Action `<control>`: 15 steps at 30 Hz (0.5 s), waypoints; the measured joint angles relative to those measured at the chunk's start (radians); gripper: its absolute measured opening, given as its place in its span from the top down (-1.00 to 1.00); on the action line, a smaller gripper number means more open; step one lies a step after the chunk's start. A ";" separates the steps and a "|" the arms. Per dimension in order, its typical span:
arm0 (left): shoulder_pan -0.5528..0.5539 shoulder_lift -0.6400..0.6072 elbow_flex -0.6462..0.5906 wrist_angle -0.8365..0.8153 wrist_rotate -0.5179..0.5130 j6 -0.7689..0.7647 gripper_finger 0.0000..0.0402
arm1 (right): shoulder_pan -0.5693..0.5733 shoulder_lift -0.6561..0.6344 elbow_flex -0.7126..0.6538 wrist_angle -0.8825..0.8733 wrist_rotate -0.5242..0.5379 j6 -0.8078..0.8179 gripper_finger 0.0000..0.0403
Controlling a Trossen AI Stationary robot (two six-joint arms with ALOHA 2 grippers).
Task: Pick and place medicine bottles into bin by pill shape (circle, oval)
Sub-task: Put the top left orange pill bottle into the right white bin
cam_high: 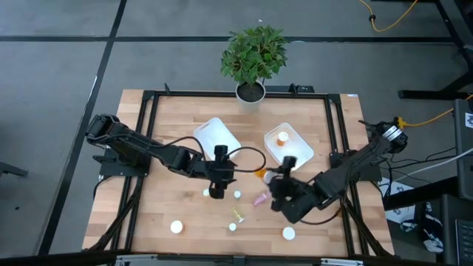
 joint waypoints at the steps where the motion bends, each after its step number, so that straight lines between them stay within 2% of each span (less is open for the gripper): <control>1: 0.000 0.000 0.000 -0.009 -0.006 -0.006 -0.16 | -0.001 -0.015 0.000 -0.073 0.000 0.071 0.02; 6: 0.000 0.000 0.000 -0.013 -0.007 -0.013 -0.14 | -0.021 -0.066 0.000 -0.433 -0.028 0.480 0.00; 9: 0.000 0.000 0.000 -0.012 -0.007 -0.013 -0.13 | -0.049 -0.077 0.000 -0.582 -0.099 0.704 0.00; 12: 0.000 0.000 0.000 -0.009 -0.012 -0.013 -0.14 | -0.099 -0.077 -0.005 -0.637 -0.221 0.814 -0.01; 15: 0.000 0.000 0.000 -0.006 -0.025 -0.014 -0.14 | -0.161 -0.076 -0.026 -0.594 -0.287 0.815 -0.01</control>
